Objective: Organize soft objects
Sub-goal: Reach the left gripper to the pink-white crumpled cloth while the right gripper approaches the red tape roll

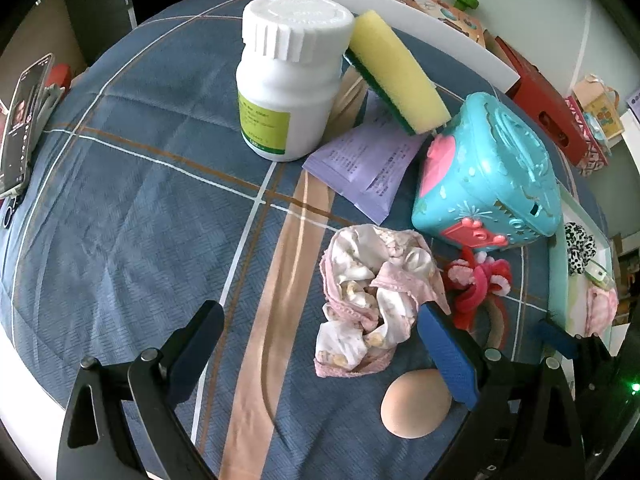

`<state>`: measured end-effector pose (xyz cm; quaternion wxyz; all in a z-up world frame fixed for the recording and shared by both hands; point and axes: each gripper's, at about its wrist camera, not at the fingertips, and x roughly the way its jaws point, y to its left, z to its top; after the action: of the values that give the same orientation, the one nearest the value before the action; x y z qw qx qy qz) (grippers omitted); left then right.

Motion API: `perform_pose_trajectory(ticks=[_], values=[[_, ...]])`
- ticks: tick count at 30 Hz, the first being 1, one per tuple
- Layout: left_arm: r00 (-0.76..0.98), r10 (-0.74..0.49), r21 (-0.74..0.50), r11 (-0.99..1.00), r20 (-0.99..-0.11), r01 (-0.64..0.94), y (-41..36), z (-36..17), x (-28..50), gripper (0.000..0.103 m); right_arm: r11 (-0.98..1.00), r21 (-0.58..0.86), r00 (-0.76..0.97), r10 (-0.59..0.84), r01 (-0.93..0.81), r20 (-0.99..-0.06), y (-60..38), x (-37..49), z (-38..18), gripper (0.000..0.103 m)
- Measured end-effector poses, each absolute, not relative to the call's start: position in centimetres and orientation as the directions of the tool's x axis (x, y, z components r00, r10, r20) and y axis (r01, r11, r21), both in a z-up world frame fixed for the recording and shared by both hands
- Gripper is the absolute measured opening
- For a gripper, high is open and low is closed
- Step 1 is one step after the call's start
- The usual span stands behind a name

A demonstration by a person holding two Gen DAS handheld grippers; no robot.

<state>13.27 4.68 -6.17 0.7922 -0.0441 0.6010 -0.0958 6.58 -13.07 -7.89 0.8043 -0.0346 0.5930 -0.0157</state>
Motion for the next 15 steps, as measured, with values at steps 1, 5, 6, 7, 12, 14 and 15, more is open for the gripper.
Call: perform_pose_trajectory(ticks=[1,5,6,7,12,14,15], values=[[0.257,-0.206,-0.186,0.978,-0.944,0.1,4.7,-6.2,13.3,0.097,0.997,-0.074,0.298,-0.066,-0.016,-0.952,-13.1,6.6,-7.9,0.103],[0.249,-0.205,-0.184,0.977,-0.947,0.105,4.6,-6.6,13.4,0.097,0.996,-0.072,0.328,-0.051,-0.052,-0.943,-12.3,7.0,-7.7,0.103],[0.25,-0.202,-0.18,0.978,-0.947,0.107,4.6,-6.7,13.5,0.097,0.996,-0.065,0.332,-0.041,-0.062,-0.942,-12.1,7.0,-7.7,0.103],[0.251,-0.199,-0.177,0.978,-0.948,0.107,4.6,-6.8,13.5,0.097,0.996,-0.06,0.334,-0.033,-0.071,-0.942,-11.9,7.1,-7.8,0.103],[0.246,-0.186,-0.162,0.98,-0.951,0.114,4.5,-7.4,13.6,0.097,0.996,-0.046,0.327,-0.019,-0.075,-0.945,-11.3,7.8,-8.3,0.102],[0.244,-0.182,-0.155,0.98,-0.953,0.125,4.2,-7.7,13.7,0.097,0.997,-0.037,0.325,-0.013,-0.068,-0.946,-11.1,8.2,-8.5,0.1],[0.243,-0.181,-0.153,0.98,-0.953,0.131,4.1,-7.8,13.8,0.097,0.997,-0.033,0.325,-0.009,-0.068,-0.946,-11.1,8.8,-8.6,0.098]])
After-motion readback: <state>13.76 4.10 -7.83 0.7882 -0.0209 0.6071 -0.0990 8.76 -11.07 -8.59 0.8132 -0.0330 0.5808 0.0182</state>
